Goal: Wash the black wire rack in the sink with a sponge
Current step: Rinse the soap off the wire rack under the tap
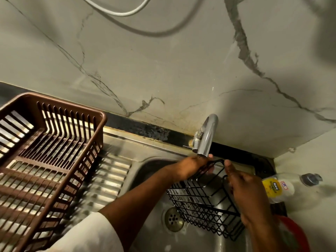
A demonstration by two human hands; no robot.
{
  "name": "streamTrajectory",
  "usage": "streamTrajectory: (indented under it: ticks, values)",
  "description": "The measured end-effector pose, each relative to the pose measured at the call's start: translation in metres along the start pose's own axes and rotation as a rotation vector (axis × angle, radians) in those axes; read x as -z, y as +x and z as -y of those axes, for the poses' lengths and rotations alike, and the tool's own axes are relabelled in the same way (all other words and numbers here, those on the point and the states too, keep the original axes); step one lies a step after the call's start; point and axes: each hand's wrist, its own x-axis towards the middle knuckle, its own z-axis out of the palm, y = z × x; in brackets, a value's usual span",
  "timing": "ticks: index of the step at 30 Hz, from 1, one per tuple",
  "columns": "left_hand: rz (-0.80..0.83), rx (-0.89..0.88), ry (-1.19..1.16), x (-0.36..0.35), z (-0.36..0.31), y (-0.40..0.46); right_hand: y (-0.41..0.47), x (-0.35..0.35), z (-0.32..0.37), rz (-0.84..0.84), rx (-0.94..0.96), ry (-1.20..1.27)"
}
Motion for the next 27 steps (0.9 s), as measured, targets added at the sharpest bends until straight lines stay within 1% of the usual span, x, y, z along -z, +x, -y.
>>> streamTrajectory:
  ticks: [4,7,9,11,13,16,21,24,27]
  values:
    - [0.010,-0.103,-0.022,-0.004,-0.020,-0.001,0.007,-0.014,-0.002,0.020,-0.004,0.014]
    - [0.017,-0.102,-0.034,0.002,-0.025,-0.002,0.013,-0.020,-0.002,0.018,0.008,0.033]
    - [0.038,-0.115,-0.001,0.004,-0.021,-0.001,0.014,-0.025,-0.001,0.011,-0.005,0.048]
    - [0.061,-0.134,0.010,0.005,-0.020,-0.004,0.013,-0.028,0.005,0.059,-0.037,0.044]
    - [0.043,-0.136,0.013,0.007,-0.018,-0.009,0.010,-0.028,0.010,0.118,-0.067,0.013]
    - [-0.008,-0.049,0.021,0.013,-0.018,-0.014,0.010,-0.023,0.004,0.132,-0.093,0.068]
    - [-0.001,0.052,-0.036,0.014,-0.005,-0.012,0.011,-0.019,-0.002,0.103,-0.124,0.111]
    - [0.005,0.047,-0.029,0.013,-0.012,-0.012,0.013,-0.015,0.002,0.105,-0.115,0.095]
    - [0.003,0.005,-0.027,0.013,-0.021,-0.015,0.014,-0.011,0.011,0.117,-0.109,0.111]
